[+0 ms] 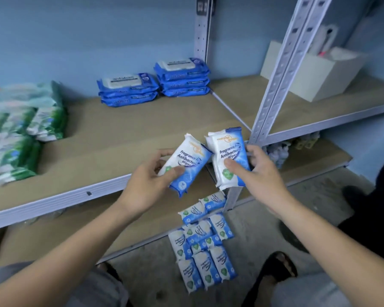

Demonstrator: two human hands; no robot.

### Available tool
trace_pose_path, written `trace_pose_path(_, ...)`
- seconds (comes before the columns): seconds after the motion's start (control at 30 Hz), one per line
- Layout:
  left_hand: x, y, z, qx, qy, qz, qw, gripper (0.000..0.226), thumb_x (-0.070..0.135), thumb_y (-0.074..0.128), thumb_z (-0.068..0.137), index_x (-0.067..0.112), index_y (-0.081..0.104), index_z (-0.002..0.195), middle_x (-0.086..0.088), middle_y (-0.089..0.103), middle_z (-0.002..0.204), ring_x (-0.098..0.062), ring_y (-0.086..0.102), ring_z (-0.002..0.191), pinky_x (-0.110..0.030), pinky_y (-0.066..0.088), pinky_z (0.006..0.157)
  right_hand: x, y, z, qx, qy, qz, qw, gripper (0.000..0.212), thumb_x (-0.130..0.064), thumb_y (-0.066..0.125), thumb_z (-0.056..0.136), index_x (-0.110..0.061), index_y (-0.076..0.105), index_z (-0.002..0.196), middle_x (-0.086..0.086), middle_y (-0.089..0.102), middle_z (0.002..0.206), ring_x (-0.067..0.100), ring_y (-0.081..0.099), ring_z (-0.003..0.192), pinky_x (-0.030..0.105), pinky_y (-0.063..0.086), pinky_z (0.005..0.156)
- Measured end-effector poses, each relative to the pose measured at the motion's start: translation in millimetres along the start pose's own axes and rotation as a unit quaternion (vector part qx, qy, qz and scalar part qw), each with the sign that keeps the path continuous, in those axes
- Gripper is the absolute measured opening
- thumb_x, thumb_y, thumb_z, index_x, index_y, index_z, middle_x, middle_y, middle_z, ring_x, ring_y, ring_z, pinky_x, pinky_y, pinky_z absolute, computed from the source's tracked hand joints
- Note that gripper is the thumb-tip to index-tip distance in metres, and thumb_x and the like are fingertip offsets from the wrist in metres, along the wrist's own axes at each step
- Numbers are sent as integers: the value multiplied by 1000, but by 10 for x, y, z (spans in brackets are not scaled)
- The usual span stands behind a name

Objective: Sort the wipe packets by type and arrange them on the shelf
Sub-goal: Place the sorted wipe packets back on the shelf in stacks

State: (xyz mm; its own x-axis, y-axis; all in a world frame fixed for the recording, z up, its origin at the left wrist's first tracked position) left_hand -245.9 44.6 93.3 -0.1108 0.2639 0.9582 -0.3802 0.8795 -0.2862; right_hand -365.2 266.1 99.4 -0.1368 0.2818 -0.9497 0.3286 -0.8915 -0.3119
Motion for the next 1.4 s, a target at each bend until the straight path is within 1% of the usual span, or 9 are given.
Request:
trace_pose_path(0.2, 185, -229, 416, 40, -20, -35, 998, 35, 38, 74, 87, 31, 65, 120, 5, 76, 99, -17, 74, 87, -45, 59, 87, -244, 183, 418, 3, -9, 36, 999, 35, -38, 79, 83, -32, 56, 109, -12, 76, 94, 9, 74, 85, 42, 59, 81)
trace_pose_path(0.33, 169, -312, 698, 86, -40, -58, 994, 22, 27, 70, 92, 26, 67, 113, 2, 76, 95, -19, 75, 83, -48, 60, 84, -266, 343, 723, 26, 32, 47, 998, 40, -41, 78, 84, -24, 58, 115, -5, 76, 97, 6, 73, 77, 30, 55, 65)
trace_pose_path(0.6, 161, -434, 1090, 123, -86, 339, 929, 41, 47, 57, 93, 8, 68, 87, -10, 69, 84, -31, 63, 89, -34, 43, 66, -289, 574, 990, 7, 22, -165, 986, 31, -51, 68, 87, -27, 56, 102, -14, 67, 89, 4, 64, 77, 29, 52, 61)
trace_pose_path(0.8, 97, -520, 1144, 130, -96, 176, 971, 24, 44, 70, 85, 22, 79, 92, 3, 74, 80, -20, 64, 75, -30, 43, 58, -321, 510, 1074, 28, -28, -251, 967, 35, -50, 64, 89, -20, 64, 108, -9, 71, 90, 15, 64, 91, 30, 49, 71)
trace_pose_path(0.97, 82, -387, 1123, 126, -82, 151, 977, 26, 42, 70, 85, 17, 77, 86, -10, 72, 83, -19, 53, 65, -32, 42, 59, -336, 638, 989, 10, -41, -202, 979, 18, -37, 65, 92, -23, 62, 104, -19, 64, 84, -6, 59, 76, 7, 43, 56)
trace_pose_path(1.07, 105, -337, 1094, 114, -80, 136, 981, 17, 37, 70, 87, 23, 79, 88, -1, 75, 80, -28, 64, 78, -31, 46, 61, -358, 639, 972, -5, -46, -194, 980, 22, -37, 64, 93, -21, 64, 109, -19, 65, 87, -8, 60, 79, 8, 44, 57)
trace_pose_path(1.13, 110, -353, 1065, 92, -91, 83, 988, 14, 32, 73, 87, 25, 78, 98, 7, 77, 85, -20, 70, 81, -33, 55, 70, -376, 609, 953, -24, -49, -199, 979, 29, -40, 65, 92, -24, 64, 117, -20, 66, 96, -7, 61, 85, 7, 43, 60)
trace_pose_path(1.3, 115, -376, 961, 10, -56, 39, 998, 48, 27, 87, 76, 26, 66, 120, 6, 78, 95, -10, 74, 83, -30, 59, 84, -468, 592, 765, -30, -151, -262, 953, 43, -53, 72, 82, -29, 62, 116, -17, 50, 118, 4, 51, 102, 21, 39, 82)
trace_pose_path(1.4, 106, -380, 932, 10, -8, 108, 994, 59, 29, 93, 66, 30, 68, 119, 12, 72, 109, 7, 67, 90, -6, 49, 75, -428, 630, 667, -50, -189, -301, 934, 37, -42, 81, 79, -27, 66, 109, -17, 47, 122, 3, 51, 104, 26, 46, 86)
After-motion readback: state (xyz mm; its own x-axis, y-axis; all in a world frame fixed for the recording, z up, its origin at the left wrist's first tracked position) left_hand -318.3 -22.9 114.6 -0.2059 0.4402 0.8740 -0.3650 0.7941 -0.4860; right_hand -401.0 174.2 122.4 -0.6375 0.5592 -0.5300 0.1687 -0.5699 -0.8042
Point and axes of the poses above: each hand's wrist, its own z-axis towards the middle knuckle, its own y-axis out of the palm, x = y × z, the point moved 6 cm from there along z, towards the middle knuckle
